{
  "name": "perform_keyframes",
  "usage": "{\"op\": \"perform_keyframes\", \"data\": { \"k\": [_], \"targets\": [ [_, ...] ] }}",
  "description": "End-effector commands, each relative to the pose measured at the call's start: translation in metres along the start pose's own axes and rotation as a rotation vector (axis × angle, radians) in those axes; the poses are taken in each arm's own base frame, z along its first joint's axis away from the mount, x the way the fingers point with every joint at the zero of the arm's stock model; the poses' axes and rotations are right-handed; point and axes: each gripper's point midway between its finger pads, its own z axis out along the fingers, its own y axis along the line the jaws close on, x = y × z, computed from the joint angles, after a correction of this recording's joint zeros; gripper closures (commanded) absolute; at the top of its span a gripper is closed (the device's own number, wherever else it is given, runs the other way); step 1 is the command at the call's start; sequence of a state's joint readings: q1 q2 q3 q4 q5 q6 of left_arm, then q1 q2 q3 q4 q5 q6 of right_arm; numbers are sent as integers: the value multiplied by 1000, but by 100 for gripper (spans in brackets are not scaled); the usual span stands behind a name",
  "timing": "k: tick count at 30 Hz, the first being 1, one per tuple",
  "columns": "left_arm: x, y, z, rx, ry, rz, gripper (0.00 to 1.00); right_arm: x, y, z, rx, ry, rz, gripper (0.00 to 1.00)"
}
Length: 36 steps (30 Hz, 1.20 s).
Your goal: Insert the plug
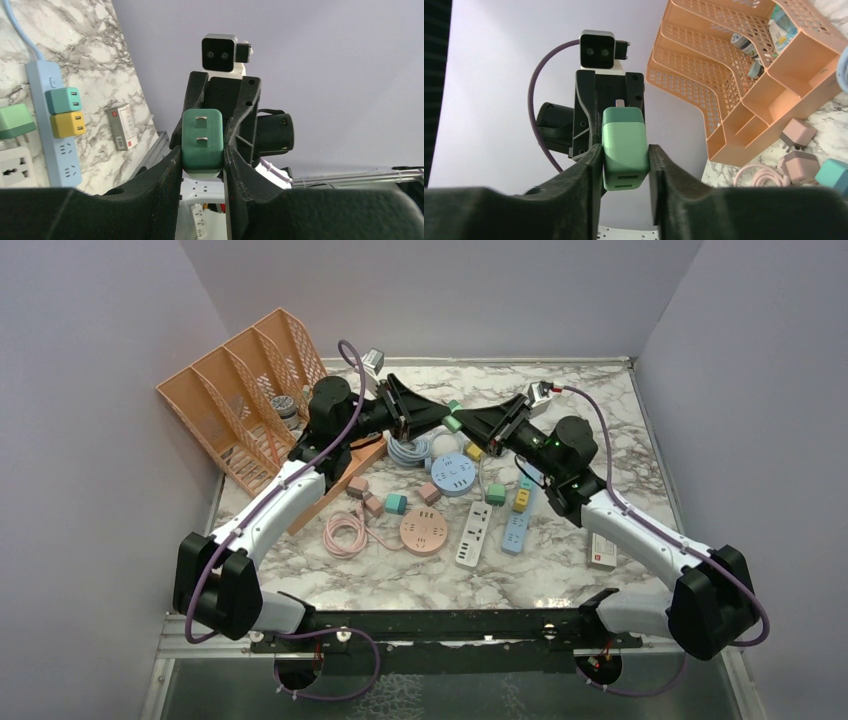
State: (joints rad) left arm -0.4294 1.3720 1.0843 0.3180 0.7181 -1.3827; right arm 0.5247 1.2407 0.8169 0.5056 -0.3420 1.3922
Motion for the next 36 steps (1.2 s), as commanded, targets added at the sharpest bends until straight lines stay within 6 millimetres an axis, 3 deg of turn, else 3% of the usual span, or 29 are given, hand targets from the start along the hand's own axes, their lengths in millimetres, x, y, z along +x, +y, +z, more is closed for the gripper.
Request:
{"op": "perform_keyframes", "data": {
  "k": [1, 4, 6, 10, 14, 18, 22, 28, 36],
  "targets": [
    [4, -23, -7, 70, -5, -2, 94, 4, 25, 3, -98, 34, 21, 77],
    [4, -22, -8, 70, -6, 2, 84, 4, 23, 3, -92, 32, 15, 92],
    [5, -21, -9, 68, -10, 23, 70, 5, 18, 4, -62, 34, 4, 98],
    [6, -8, -12, 46, -15, 53, 46, 6, 1, -2, 43, 38, -33, 99],
    [4, 24, -20, -64, -15, 86, 35, 9, -30, -19, 231, 48, -82, 99],
    [-6, 65, -35, -313, -52, 235, 30, 13, -60, -46, 436, 91, -171, 99],
    [-17, 93, -58, -504, -96, 357, 29, 13, -100, -82, 708, 143, -245, 99],
    [-18, 110, -76, -611, -88, 466, 28, 21, -132, -115, 895, 285, -350, 99],
    [-30, 120, -95, -732, -104, 580, 28, 37, -176, -164, 1175, 438, -302, 99]
  ]
}}
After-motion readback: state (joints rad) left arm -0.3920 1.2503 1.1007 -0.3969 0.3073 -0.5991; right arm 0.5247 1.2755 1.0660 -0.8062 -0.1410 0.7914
